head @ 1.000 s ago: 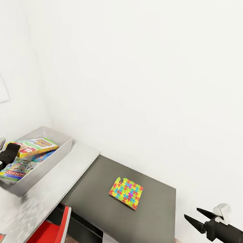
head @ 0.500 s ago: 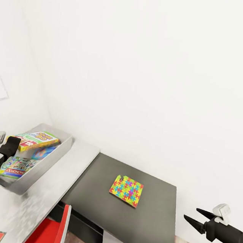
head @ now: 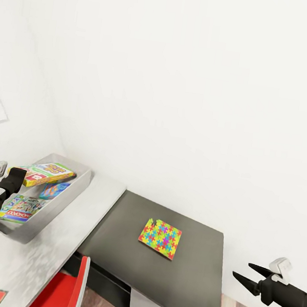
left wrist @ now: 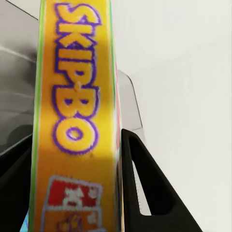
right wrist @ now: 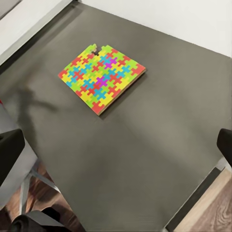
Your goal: Put all the toys in the child's room - the three board games (two on the bed and one on the table), the two jigsaw puzzles on the table, and the tennis ball on the table - inside the toy box on the table in the child's room.
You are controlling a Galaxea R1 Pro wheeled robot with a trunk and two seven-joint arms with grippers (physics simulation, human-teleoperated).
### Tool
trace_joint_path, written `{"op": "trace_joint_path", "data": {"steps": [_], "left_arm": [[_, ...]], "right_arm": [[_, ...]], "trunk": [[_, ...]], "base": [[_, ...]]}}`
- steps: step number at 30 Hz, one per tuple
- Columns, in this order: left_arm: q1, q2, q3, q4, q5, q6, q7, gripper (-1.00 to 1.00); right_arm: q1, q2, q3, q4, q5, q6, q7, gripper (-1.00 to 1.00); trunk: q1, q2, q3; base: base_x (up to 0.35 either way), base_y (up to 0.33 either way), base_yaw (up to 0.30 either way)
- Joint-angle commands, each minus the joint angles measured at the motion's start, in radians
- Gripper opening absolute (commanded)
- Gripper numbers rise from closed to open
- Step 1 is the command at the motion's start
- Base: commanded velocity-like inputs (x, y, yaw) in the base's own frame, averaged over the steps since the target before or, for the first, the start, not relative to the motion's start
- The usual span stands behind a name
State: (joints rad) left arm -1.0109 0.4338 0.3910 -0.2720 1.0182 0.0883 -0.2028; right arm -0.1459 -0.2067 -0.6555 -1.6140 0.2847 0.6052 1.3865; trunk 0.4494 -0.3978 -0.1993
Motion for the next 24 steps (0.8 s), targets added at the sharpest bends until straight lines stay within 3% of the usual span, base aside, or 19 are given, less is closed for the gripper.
{"op": "trace_joint_path", "data": {"steps": [1, 24], "left_arm": [[-0.001, 0.000, 0.006, 0.001, 0.008, 0.008, -0.005, -1.00], [0.003, 0.001, 0.005, 0.001, 0.008, 0.008, -0.004, -1.00]], "right_arm": [[-0.001, 0.000, -0.001, -0.001, 0.007, 0.010, 0.008, 1.00], [-0.002, -0.003, -0.003, -0.001, 0.007, 0.010, 0.008, 1.00]], "trunk": [[0.001, -0.002, -0.004], [0.001, -0.002, -0.039]], "base": [[0.000, 0.000, 0.000], [0.000, 0.000, 0.000]]}}
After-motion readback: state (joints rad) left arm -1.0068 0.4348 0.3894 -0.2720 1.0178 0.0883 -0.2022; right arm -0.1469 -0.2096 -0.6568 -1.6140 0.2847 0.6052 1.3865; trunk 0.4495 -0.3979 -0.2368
